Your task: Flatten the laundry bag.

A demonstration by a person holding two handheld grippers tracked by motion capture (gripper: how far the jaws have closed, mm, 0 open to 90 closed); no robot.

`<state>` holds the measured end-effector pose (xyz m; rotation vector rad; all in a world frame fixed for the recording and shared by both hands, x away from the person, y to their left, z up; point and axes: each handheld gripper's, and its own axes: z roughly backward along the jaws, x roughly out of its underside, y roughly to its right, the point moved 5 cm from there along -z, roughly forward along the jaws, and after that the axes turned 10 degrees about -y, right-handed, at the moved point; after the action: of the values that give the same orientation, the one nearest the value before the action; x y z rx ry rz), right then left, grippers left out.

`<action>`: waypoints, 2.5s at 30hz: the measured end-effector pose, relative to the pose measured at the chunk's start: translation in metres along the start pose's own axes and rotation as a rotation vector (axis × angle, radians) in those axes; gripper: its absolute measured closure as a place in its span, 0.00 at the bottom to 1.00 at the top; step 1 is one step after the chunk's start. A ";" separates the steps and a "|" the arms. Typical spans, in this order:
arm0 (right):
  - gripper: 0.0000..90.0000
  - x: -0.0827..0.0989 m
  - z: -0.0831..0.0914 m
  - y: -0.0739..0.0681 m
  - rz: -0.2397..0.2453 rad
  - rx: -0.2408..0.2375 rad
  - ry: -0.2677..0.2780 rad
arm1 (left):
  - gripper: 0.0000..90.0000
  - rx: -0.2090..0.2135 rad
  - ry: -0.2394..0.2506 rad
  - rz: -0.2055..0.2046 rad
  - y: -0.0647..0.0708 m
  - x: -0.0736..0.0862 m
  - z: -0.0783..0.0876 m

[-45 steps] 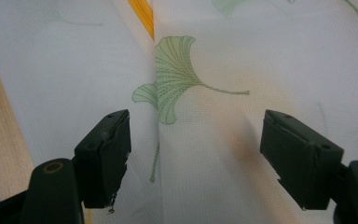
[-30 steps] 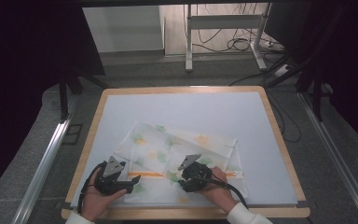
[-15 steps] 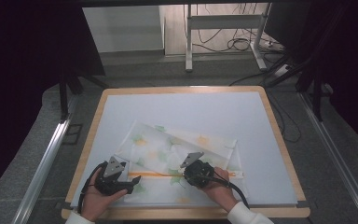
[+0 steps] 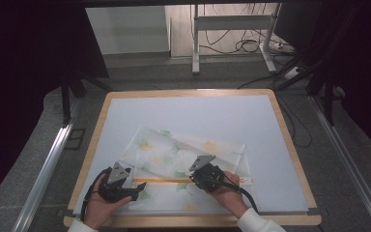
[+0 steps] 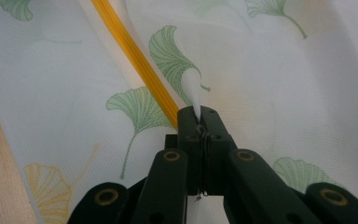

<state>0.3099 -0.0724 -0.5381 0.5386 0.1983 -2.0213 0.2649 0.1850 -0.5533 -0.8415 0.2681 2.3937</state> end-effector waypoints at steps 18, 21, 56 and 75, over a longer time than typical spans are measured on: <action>0.98 -0.012 0.026 0.022 -0.045 0.014 0.084 | 0.25 0.003 -0.004 -0.004 0.000 0.000 -0.001; 0.98 -0.013 0.030 0.027 -0.053 0.014 0.097 | 0.25 0.005 -0.004 -0.003 0.000 0.000 -0.001; 0.99 -0.038 0.044 0.102 -0.225 0.073 0.172 | 0.26 0.026 -0.016 0.000 0.001 0.002 -0.003; 0.99 -0.030 0.019 0.163 -0.393 0.108 0.191 | 0.26 0.032 -0.033 -0.005 0.000 0.002 -0.006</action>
<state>0.4577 -0.1355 -0.4943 0.8121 0.3332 -2.3702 0.2663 0.1837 -0.5593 -0.7866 0.2903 2.3903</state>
